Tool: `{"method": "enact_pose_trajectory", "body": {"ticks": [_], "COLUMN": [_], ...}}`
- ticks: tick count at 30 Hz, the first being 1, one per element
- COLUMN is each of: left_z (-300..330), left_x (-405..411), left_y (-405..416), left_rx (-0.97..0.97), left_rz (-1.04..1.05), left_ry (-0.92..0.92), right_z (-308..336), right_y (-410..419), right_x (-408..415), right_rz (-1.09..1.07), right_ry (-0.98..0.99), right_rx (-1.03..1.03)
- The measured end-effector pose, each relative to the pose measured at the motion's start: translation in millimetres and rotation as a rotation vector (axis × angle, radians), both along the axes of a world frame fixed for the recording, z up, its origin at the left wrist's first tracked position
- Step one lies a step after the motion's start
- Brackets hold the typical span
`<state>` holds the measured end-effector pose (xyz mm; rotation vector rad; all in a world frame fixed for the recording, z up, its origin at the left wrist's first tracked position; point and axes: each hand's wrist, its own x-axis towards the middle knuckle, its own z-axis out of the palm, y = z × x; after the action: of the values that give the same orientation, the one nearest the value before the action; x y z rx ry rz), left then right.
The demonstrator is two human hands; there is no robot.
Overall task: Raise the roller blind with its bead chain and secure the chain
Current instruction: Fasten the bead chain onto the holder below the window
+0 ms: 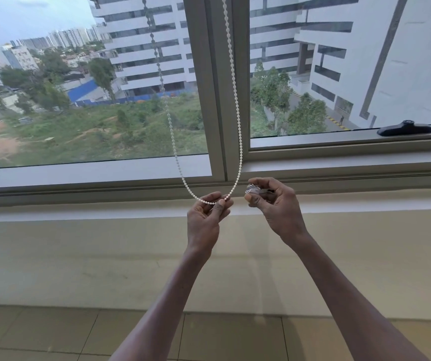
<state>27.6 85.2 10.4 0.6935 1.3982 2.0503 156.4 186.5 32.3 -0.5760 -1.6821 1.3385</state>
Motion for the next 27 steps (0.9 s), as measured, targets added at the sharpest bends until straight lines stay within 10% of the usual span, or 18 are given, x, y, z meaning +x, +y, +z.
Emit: {"method": "enact_pose_trajectory", "body": {"ticks": [14, 27], "left_z": [-1.6, -6.4], "left_x": [2.7, 2.3], "left_y": [2.5, -1.5], "left_rx": [-0.102, -0.06], "left_rz": [0.092, 0.043], "left_ry": [0.229, 0.145], "right_z": [8.0, 7.1], "right_y": [-18.7, -16.4], "right_x": [-12.9, -16.2], "right_rz": [-0.063, -0.024], "right_ry": [-0.214, -0.37], "right_rx": [0.613, 0.733]}}
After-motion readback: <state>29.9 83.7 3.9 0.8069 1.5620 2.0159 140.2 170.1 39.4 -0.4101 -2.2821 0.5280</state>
